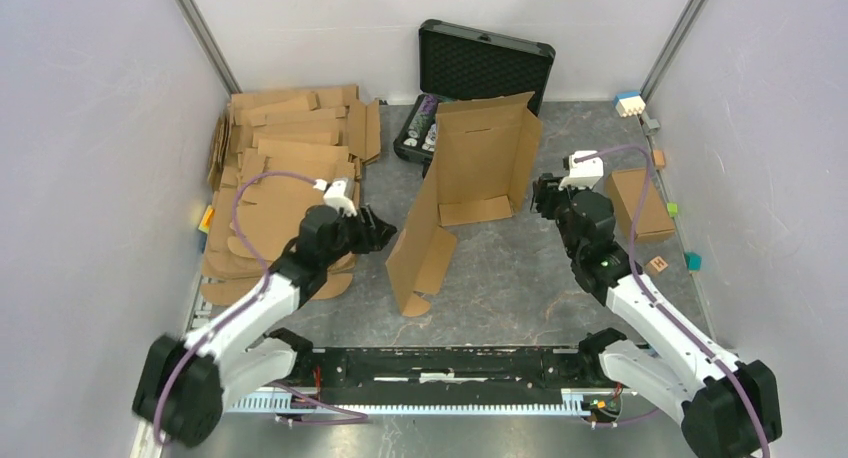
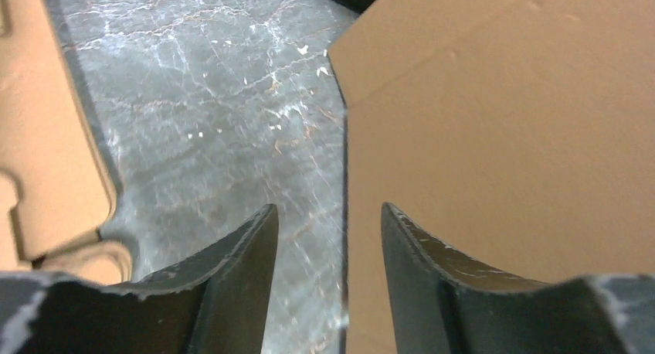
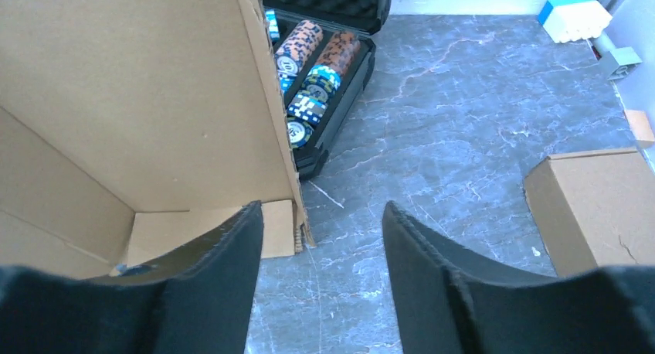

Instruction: Fold the paper box

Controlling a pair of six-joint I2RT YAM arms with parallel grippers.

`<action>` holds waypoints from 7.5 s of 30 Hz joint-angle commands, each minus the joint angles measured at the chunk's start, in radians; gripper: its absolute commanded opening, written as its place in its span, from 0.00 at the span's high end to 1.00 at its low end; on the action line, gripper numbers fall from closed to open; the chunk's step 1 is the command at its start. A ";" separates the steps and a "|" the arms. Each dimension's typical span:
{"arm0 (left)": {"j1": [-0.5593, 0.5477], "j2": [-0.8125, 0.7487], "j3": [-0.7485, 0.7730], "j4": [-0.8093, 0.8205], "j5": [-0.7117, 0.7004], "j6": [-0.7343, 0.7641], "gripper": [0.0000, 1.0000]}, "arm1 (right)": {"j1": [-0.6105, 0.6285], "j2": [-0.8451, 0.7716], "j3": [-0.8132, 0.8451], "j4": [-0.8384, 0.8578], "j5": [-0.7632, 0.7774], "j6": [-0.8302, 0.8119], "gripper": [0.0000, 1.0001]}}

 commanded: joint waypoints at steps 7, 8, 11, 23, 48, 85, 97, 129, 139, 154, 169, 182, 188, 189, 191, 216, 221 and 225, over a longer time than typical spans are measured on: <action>-0.008 -0.763 -0.060 -0.539 -0.118 -0.084 0.24 | -0.013 -0.105 -0.161 0.066 -0.063 0.061 0.09; -0.017 -0.811 -0.061 -0.557 -0.116 -0.112 0.21 | -0.014 -0.120 -0.179 0.071 -0.049 0.068 0.05; -0.029 -0.885 -0.074 -0.532 -0.014 -0.167 0.00 | -0.014 -0.177 -0.237 0.106 -0.020 0.082 0.02; -0.029 -0.935 0.009 -0.444 0.237 -0.057 0.05 | -0.013 -0.262 -0.309 0.184 -0.048 0.121 0.02; -0.080 -0.732 0.096 -0.415 0.374 0.117 0.16 | -0.013 -0.197 -0.318 0.192 0.008 0.154 0.02; -0.161 -0.162 0.838 -1.061 -0.103 0.237 0.98 | -0.014 0.160 0.006 0.040 -0.210 0.080 0.02; -0.152 -0.173 0.824 -1.051 -0.199 0.257 0.98 | -0.060 0.456 0.253 0.044 -0.130 0.099 0.22; -0.043 0.068 1.008 -1.052 -0.270 0.349 0.98 | -0.116 0.411 0.138 0.128 -0.056 0.134 0.19; 0.015 0.301 1.269 -1.107 -0.167 0.390 0.97 | -0.216 0.536 0.191 0.110 -0.341 0.200 0.20; 0.018 0.519 1.417 -1.014 0.179 0.341 0.95 | -0.174 0.420 0.049 0.143 -0.410 0.288 0.37; 0.019 0.465 1.238 -0.912 0.195 0.306 0.32 | -0.173 0.389 0.044 0.023 -0.177 0.318 0.58; 0.019 0.246 0.931 -0.768 0.226 0.248 0.15 | -0.173 0.346 0.019 0.024 -0.231 0.320 0.65; 0.018 0.179 0.824 -0.707 0.269 0.198 0.13 | -0.177 0.305 0.085 -0.055 -0.189 0.217 0.44; 0.018 0.164 0.798 -0.699 0.267 0.192 0.13 | -0.179 0.303 0.101 -0.079 -0.161 0.210 0.36; 0.019 0.135 0.754 -0.692 0.246 0.181 0.13 | -0.186 0.301 0.116 -0.109 -0.078 0.194 0.23; 0.022 0.168 0.657 -0.564 0.177 0.129 0.16 | -0.194 0.244 -0.094 -0.059 -0.443 0.255 0.28; 0.021 0.281 0.785 -0.587 0.222 0.215 0.16 | -0.059 0.102 -0.214 -0.032 -0.417 0.367 0.17; 0.013 0.398 0.900 -0.595 0.291 0.258 0.19 | 0.152 0.092 -0.263 0.050 -0.405 0.505 0.16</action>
